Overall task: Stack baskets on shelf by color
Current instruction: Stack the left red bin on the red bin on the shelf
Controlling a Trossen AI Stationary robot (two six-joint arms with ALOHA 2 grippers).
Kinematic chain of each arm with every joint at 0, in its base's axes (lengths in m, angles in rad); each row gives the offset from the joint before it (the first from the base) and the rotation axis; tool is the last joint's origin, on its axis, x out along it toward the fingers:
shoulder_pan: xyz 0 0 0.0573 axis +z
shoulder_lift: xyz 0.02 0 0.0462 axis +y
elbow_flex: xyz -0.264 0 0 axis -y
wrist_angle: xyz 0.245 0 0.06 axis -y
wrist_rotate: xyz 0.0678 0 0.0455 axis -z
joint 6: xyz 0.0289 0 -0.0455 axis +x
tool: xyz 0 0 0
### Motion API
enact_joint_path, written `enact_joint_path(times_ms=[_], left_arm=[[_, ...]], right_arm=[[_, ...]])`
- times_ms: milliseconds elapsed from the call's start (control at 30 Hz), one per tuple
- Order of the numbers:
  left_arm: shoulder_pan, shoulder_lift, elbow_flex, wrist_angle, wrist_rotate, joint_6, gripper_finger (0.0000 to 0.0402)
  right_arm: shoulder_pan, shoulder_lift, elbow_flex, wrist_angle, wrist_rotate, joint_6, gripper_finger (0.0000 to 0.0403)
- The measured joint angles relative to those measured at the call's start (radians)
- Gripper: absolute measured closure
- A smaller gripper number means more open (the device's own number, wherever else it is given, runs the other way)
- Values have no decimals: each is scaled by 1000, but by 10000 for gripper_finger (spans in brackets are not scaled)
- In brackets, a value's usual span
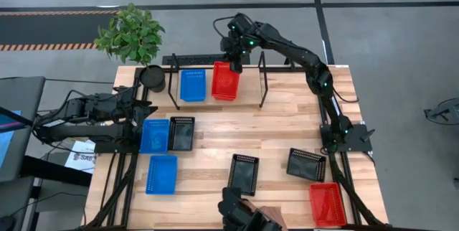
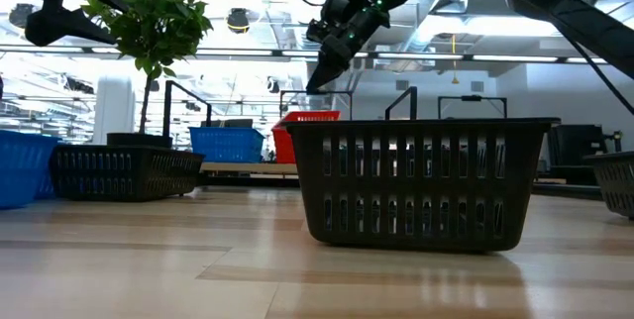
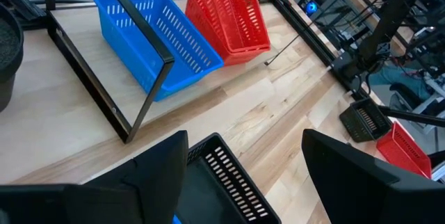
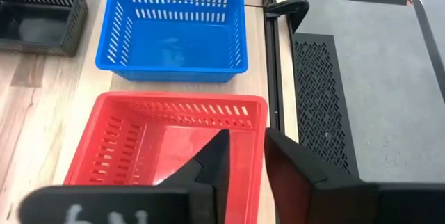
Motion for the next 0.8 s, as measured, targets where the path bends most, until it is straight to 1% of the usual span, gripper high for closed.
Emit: enact_joint_path(times_ms=[100,233,300,333,400,467,600,700,800], left_arm=[[0,0,0,0,0,0,132],[0,0,0,0,0,4,132],[0,0,0,0,-1,5,132],[0,0,0,0,-1,5,132],[0,0,0,0,-1,6,132],[0,0,0,0,-2,14,132],[0,0,0,0,-3,21,132],[0,0,0,0,-5,21,132],[0,0,0,0,-4,21,132]], right_arm=[[2,0,0,9,13,0,267],[14,-3,0,55,86,11,241],[20,-8,0,79,74,25,238],[21,-10,0,82,45,27,240],[19,-11,0,73,10,34,252],[15,-4,0,71,16,60,276],[4,20,-3,82,86,111,335],[11,46,-2,109,147,117,369],[22,67,-2,102,153,113,392]])
